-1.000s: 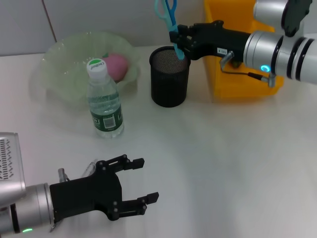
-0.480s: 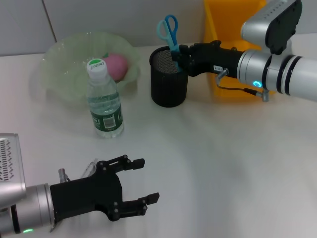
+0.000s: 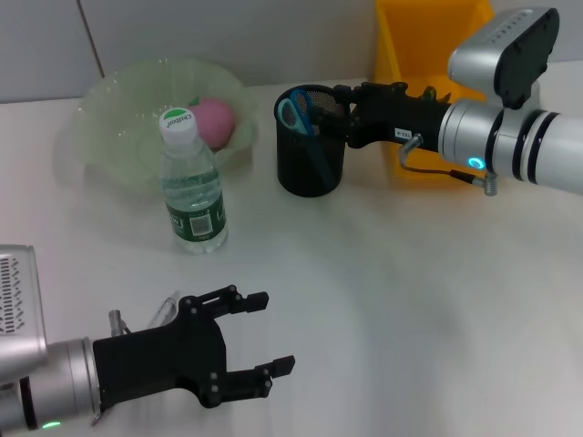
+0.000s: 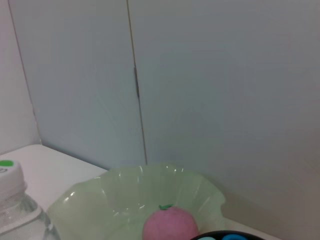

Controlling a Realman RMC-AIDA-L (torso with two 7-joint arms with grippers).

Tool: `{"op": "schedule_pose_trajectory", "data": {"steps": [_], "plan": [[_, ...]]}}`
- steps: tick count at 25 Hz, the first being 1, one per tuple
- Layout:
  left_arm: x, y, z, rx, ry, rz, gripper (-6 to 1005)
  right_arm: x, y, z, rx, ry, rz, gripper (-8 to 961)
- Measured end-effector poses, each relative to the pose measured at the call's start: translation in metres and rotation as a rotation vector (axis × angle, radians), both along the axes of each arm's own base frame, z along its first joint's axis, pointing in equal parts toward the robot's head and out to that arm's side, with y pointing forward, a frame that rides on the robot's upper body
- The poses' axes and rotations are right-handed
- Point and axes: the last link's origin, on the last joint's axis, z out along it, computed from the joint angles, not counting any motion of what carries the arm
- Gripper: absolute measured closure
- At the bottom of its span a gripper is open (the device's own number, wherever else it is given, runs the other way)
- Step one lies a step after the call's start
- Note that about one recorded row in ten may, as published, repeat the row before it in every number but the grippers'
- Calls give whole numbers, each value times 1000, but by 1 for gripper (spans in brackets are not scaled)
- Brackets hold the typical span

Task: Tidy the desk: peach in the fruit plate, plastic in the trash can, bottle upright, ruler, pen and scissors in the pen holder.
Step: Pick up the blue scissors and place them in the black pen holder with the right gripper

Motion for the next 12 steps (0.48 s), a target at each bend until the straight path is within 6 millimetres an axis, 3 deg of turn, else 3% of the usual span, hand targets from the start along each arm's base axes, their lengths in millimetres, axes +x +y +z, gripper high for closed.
{"op": "schedule_pose_trajectory", "data": {"steps": [4,5,7,9,10,12], "plan": [[0,-1,1,-3,-6,-2,196,-2,-6,7,5,57,16,348],[0,-2,1,-3,-11,-5,196,-4,-16,20,27,125,42,310],[1,-5,5,-6,-33,-15,197,-3,-20,26,37,151,50,302],[3,-9,10,-11,-59,-33,197,-4,-31,43,59,216,81,294],[4,-11,16,-12,-84,-52,197,-5,-43,61,70,271,111,290],[5,-12,19,-10,-92,-56,197,-5,-51,70,72,296,127,281]]}}
